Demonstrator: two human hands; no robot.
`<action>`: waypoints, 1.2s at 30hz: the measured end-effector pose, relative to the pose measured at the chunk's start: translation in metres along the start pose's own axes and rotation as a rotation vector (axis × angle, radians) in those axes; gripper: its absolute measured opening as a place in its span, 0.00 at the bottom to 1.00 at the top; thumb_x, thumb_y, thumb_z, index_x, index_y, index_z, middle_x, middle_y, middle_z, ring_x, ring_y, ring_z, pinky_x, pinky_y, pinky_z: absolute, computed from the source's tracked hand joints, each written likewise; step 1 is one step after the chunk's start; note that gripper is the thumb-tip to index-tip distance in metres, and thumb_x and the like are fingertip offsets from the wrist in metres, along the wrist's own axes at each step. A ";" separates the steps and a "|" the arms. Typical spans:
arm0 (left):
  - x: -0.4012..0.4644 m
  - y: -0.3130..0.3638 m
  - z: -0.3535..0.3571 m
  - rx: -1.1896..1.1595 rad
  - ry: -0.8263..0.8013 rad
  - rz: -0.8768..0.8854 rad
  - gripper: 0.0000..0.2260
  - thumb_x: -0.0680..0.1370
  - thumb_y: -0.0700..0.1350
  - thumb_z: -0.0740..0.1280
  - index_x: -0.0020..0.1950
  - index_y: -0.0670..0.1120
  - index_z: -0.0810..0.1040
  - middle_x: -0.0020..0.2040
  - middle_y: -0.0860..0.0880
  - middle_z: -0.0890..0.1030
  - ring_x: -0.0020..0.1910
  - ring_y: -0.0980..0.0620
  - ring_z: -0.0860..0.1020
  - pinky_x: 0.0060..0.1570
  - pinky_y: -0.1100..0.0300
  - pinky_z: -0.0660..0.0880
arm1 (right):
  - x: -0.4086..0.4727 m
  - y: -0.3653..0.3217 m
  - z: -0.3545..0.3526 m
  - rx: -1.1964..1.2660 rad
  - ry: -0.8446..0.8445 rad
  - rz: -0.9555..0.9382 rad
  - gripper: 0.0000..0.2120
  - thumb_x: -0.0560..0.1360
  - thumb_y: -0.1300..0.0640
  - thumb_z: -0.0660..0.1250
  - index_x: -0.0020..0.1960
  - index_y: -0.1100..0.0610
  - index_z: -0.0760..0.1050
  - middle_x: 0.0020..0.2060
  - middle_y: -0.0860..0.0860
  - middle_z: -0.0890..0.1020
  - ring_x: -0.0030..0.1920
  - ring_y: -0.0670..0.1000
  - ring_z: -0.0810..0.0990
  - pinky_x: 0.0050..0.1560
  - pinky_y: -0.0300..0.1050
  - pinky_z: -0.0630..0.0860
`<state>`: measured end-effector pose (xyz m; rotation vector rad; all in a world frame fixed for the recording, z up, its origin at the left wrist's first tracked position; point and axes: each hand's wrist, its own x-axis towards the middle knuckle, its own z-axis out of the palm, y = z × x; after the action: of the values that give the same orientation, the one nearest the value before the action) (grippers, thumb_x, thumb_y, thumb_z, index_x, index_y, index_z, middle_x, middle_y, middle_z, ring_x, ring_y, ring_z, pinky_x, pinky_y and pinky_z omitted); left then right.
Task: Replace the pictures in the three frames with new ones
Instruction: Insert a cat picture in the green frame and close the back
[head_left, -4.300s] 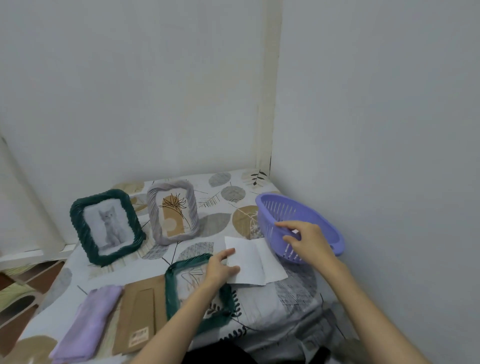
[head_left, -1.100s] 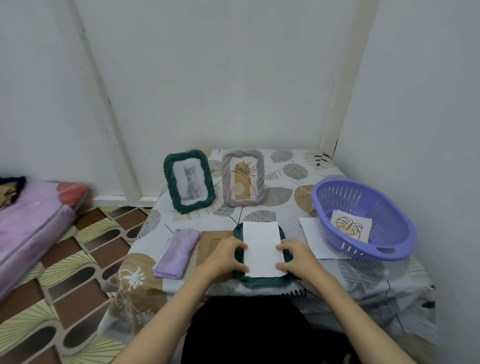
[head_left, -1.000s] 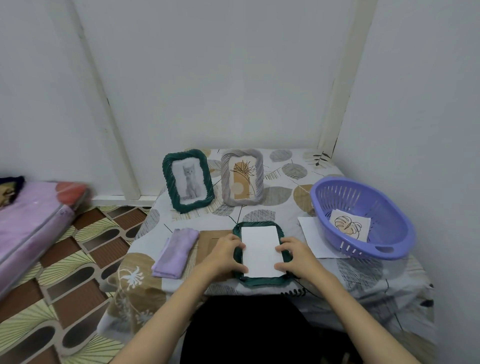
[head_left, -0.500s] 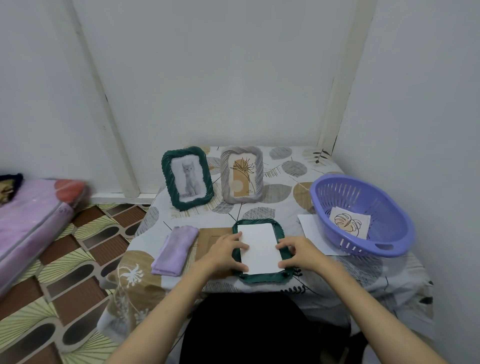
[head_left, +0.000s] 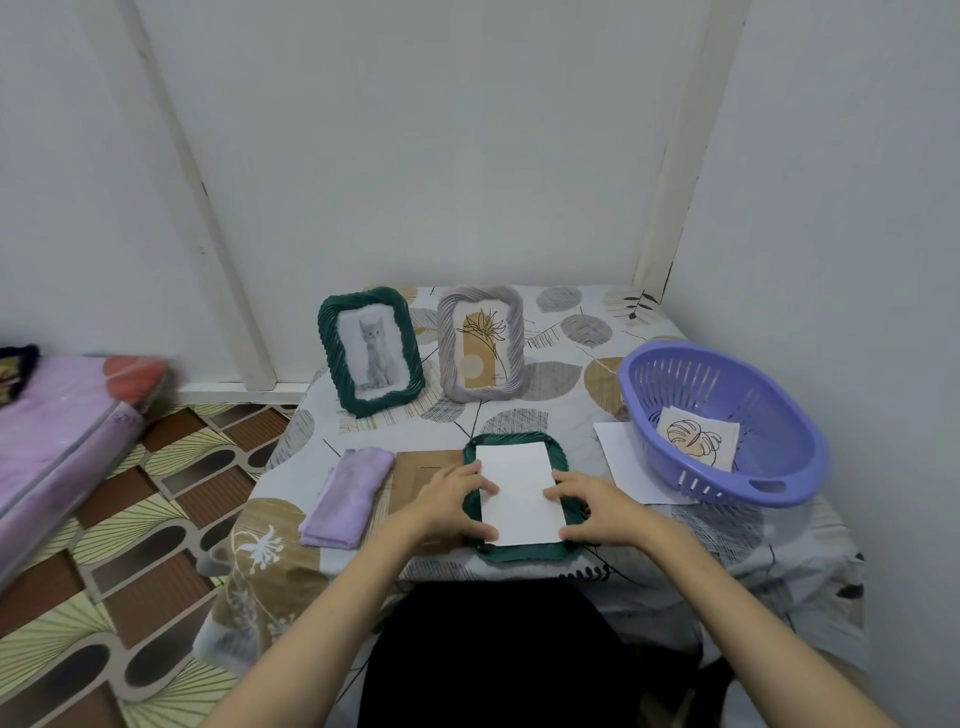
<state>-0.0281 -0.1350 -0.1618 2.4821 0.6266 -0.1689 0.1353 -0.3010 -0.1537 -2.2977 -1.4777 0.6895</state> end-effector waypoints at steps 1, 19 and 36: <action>0.000 0.000 0.000 0.007 -0.002 -0.001 0.27 0.69 0.53 0.73 0.66 0.55 0.69 0.77 0.52 0.54 0.75 0.47 0.51 0.73 0.47 0.52 | 0.001 0.000 0.000 -0.003 -0.007 0.000 0.27 0.71 0.59 0.69 0.68 0.55 0.68 0.74 0.51 0.59 0.73 0.51 0.59 0.71 0.41 0.57; 0.002 0.005 -0.004 0.010 -0.036 -0.042 0.36 0.68 0.54 0.73 0.72 0.53 0.62 0.77 0.55 0.53 0.76 0.48 0.48 0.73 0.45 0.48 | 0.009 -0.001 0.007 0.017 -0.025 0.066 0.29 0.72 0.50 0.69 0.71 0.49 0.63 0.75 0.49 0.54 0.74 0.54 0.51 0.72 0.50 0.53; 0.003 0.002 -0.006 0.011 -0.056 -0.028 0.36 0.68 0.54 0.73 0.73 0.52 0.61 0.77 0.57 0.52 0.75 0.50 0.49 0.72 0.45 0.49 | 0.021 0.015 -0.006 0.052 -0.175 0.033 0.37 0.68 0.50 0.74 0.72 0.47 0.59 0.76 0.46 0.51 0.75 0.54 0.51 0.74 0.55 0.54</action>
<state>-0.0244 -0.1323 -0.1564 2.4711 0.6387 -0.2522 0.1570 -0.2883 -0.1611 -2.2767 -1.4800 0.9487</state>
